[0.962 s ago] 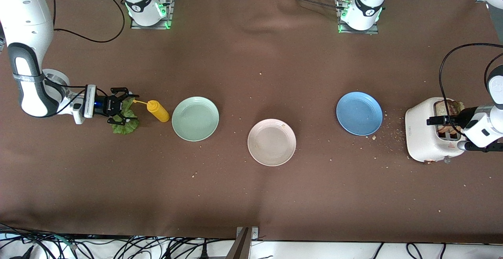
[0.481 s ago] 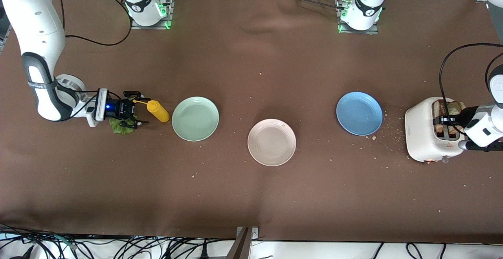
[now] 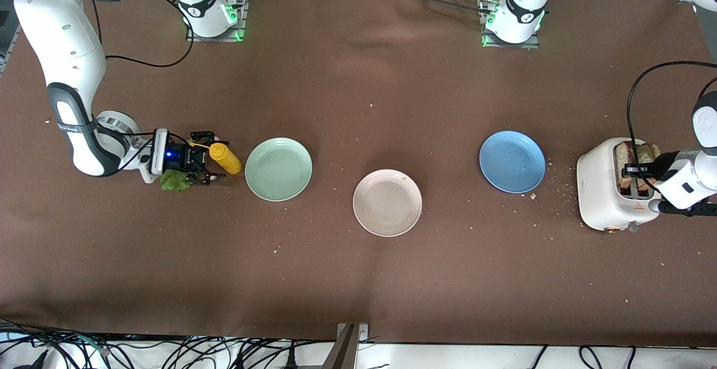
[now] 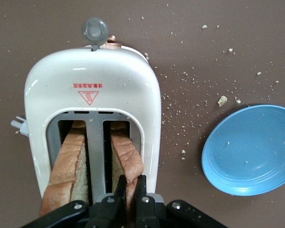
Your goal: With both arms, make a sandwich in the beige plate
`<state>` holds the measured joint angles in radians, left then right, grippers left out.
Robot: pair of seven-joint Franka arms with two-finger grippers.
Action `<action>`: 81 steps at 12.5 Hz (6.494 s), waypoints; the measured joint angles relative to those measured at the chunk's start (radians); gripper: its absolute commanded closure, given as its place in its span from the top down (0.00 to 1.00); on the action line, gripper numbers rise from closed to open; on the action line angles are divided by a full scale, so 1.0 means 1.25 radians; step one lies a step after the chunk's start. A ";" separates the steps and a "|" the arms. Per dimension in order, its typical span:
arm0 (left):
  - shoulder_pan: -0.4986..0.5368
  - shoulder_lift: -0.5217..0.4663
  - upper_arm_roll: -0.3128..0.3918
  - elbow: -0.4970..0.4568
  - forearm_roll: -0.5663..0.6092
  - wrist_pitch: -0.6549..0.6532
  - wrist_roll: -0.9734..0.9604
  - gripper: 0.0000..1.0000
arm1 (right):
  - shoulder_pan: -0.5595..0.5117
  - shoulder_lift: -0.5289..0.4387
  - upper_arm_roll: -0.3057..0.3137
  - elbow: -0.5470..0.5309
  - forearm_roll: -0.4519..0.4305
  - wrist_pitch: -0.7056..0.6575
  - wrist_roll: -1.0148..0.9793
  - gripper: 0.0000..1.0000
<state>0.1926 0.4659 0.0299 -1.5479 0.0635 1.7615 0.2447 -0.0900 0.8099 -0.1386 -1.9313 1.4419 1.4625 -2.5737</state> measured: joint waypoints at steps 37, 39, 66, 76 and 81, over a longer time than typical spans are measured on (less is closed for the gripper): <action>-0.417 0.373 -0.007 0.212 -1.014 0.157 -0.013 1.00 | 0.058 -0.224 -0.112 0.292 -0.376 0.084 0.774 0.00; -0.419 0.373 -0.005 0.213 -1.014 0.176 -0.014 1.00 | 0.074 -0.224 -0.112 0.296 -0.378 0.105 0.800 0.00; -0.246 -0.018 0.112 0.242 -0.128 -0.291 -0.099 1.00 | 0.854 -0.166 -0.096 0.306 -1.419 0.586 1.667 0.00; -0.226 -0.082 0.165 0.236 -0.125 -0.327 -0.099 1.00 | 0.885 -0.142 -0.133 0.341 -1.445 0.609 1.666 0.00; -0.224 -0.083 0.177 0.236 -0.125 -0.327 -0.099 1.00 | 0.800 -0.219 -0.146 0.352 -1.194 0.591 1.498 0.00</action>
<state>-0.0869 0.3618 0.2510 -1.2525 -0.0929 1.3524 0.1208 0.9100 0.5360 -0.3211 -1.4908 -0.0502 2.2007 -0.7011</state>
